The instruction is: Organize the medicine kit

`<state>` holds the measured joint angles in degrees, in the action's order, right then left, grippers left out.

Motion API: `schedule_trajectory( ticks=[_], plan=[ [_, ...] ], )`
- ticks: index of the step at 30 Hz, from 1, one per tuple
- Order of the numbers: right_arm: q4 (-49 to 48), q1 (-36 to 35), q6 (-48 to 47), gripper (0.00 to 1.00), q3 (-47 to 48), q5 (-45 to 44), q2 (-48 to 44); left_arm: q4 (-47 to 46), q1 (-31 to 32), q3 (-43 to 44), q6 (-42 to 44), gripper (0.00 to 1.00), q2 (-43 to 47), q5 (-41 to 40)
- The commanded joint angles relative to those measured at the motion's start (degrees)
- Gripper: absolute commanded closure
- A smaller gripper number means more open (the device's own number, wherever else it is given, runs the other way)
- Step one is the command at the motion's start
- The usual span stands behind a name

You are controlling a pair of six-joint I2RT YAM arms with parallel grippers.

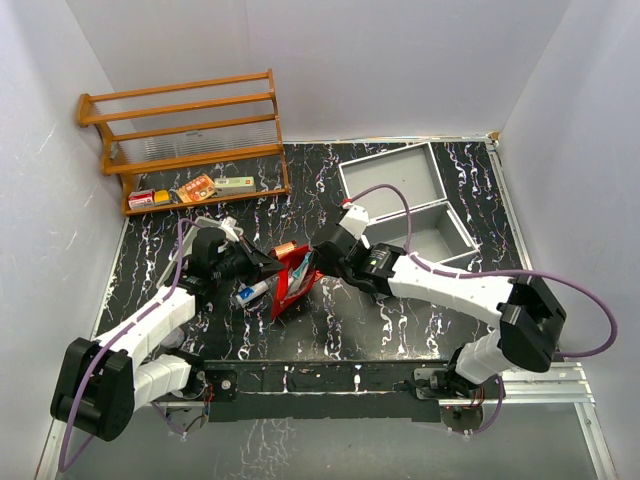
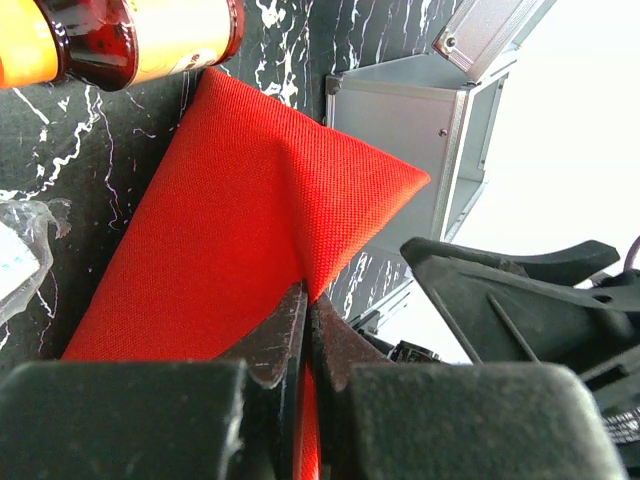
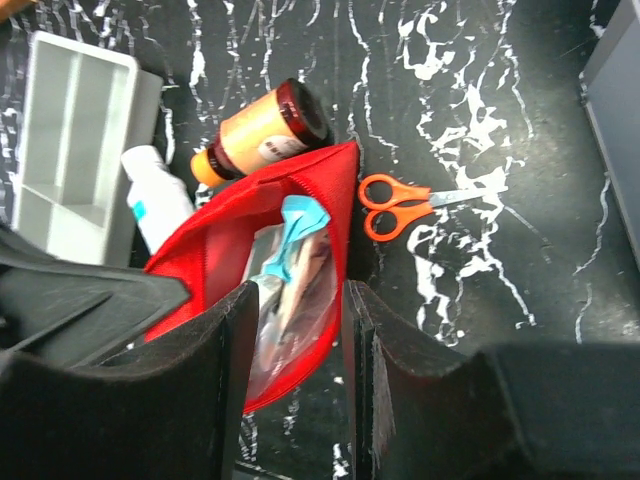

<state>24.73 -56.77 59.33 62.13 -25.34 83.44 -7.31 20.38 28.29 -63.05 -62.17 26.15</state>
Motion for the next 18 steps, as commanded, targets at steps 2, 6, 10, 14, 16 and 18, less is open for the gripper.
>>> schedule_trajectory(
  ticks=[2,6,10,14,16,18],
  plan=[
    [0.2,1.5,-6.6,0.64,3.3,-0.4,3.6,0.8,0.1,2.4,1.1,1.00,0.6,1.5],
    [-0.4,2.9,-8.9,0.65,5.9,-0.4,7.7,1.0,0.1,2.4,1.3,1.00,0.6,1.8],
    [-1.8,3.9,-10.2,0.66,7.4,1.3,11.3,0.7,0.1,2.4,1.4,1.00,0.4,2.1],
    [-4.3,4.2,-12.7,0.65,7.8,3.3,13.2,0.2,0.1,2.3,1.4,1.00,-0.2,3.0],
    [-5.4,4.5,-12.9,0.65,7.5,4.3,13.6,-0.2,0.2,2.4,1.5,1.00,-0.6,3.4],
    [-5.8,4.9,-12.9,0.64,7.6,5.8,14.3,-0.5,0.1,2.4,1.6,1.00,-0.9,4.0]
  ],
)
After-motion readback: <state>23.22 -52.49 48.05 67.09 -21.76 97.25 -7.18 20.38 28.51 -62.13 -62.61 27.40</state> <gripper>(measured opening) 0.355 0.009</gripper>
